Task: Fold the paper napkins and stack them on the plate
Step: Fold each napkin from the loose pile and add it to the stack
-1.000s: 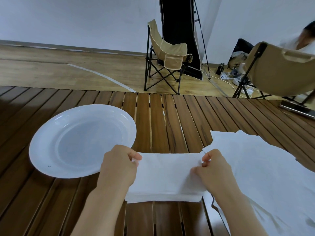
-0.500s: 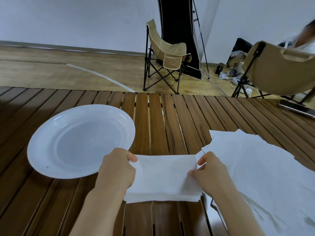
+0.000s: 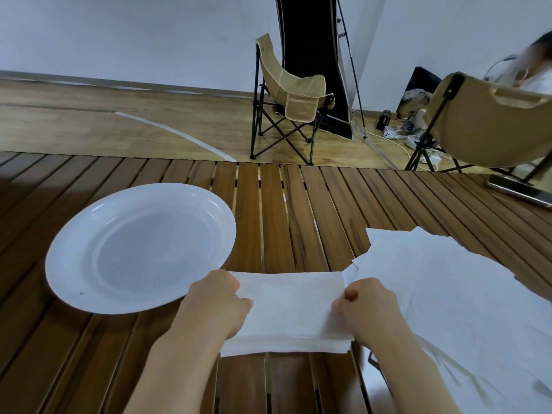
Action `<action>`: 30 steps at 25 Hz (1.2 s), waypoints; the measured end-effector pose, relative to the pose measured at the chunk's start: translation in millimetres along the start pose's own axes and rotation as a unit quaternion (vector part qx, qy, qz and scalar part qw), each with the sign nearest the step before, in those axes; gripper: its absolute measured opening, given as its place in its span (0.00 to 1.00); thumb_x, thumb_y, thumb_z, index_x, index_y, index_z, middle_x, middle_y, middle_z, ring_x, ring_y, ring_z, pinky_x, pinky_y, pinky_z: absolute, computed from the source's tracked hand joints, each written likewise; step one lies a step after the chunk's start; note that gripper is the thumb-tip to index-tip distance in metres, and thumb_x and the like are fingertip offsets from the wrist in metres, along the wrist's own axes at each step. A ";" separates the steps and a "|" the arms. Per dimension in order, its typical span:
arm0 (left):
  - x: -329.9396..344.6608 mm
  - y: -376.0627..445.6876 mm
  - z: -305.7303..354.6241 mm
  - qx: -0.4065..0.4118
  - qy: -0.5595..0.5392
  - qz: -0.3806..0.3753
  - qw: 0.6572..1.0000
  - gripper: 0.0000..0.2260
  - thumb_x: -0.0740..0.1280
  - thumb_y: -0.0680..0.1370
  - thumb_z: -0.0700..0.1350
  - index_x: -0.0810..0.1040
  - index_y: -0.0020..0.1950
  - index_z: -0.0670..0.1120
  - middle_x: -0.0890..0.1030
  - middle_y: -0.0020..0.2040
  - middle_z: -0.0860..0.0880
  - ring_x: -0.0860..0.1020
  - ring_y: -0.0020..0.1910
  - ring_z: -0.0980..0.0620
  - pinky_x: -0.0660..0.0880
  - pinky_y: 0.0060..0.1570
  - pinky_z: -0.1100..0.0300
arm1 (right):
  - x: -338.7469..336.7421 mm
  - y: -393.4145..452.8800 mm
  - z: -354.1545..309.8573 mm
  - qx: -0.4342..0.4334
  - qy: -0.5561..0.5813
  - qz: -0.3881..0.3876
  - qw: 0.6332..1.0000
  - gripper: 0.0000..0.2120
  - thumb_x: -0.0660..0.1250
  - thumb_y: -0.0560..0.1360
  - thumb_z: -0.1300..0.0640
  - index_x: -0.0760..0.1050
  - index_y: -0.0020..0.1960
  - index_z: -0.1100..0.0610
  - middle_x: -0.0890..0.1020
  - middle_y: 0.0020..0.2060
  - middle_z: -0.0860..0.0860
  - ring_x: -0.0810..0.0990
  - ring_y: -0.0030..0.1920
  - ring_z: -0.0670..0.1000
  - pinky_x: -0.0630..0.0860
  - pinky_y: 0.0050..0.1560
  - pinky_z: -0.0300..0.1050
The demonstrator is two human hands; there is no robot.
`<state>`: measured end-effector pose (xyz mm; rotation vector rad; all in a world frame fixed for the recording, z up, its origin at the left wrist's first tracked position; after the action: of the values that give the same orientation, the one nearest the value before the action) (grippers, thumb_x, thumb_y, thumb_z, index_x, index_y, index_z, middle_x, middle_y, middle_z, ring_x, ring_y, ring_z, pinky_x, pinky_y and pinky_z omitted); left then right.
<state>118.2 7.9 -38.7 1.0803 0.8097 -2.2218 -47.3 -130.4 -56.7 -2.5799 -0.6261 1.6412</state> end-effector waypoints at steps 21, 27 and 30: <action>-6.6 -23.4 9.7 0.060 -0.073 0.080 0.992 0.15 0.62 0.79 0.53 0.70 0.65 0.56 0.71 0.66 0.55 0.71 0.62 0.56 0.63 0.53 0.67 | -27.2 -30.8 9.4 0.074 -0.202 -0.098 0.972 0.06 0.59 0.78 0.59 0.66 0.55 0.54 0.67 0.67 0.51 0.63 0.70 0.55 0.62 0.68 0.53; -6.3 -22.6 9.2 0.049 -0.076 0.054 0.994 0.14 0.63 0.79 0.53 0.70 0.64 0.56 0.71 0.65 0.55 0.70 0.63 0.57 0.62 0.52 0.67 | -27.0 -31.1 10.8 0.078 -0.216 -0.124 0.965 0.13 0.59 0.78 0.61 0.65 0.63 0.55 0.66 0.69 0.50 0.58 0.74 0.56 0.60 0.70 0.54; -6.8 -22.8 9.6 0.046 -0.074 0.048 0.995 0.14 0.63 0.79 0.53 0.70 0.64 0.57 0.71 0.65 0.56 0.71 0.63 0.56 0.63 0.52 0.68 | -28.3 -30.2 9.6 0.081 -0.202 -0.114 0.969 0.14 0.58 0.79 0.61 0.65 0.63 0.54 0.66 0.68 0.50 0.63 0.70 0.56 0.60 0.69 0.54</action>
<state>101.5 17.9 -21.9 0.9617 0.5850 -2.2469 -75.8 -114.2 -29.6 -1.9891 -0.7341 2.0497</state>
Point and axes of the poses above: each hand's wrist, its own y-axis towards the middle knuckle, its own x-axis out of the palm, z = x × y, the point moved 3 cm from there along y, towards the middle knuckle
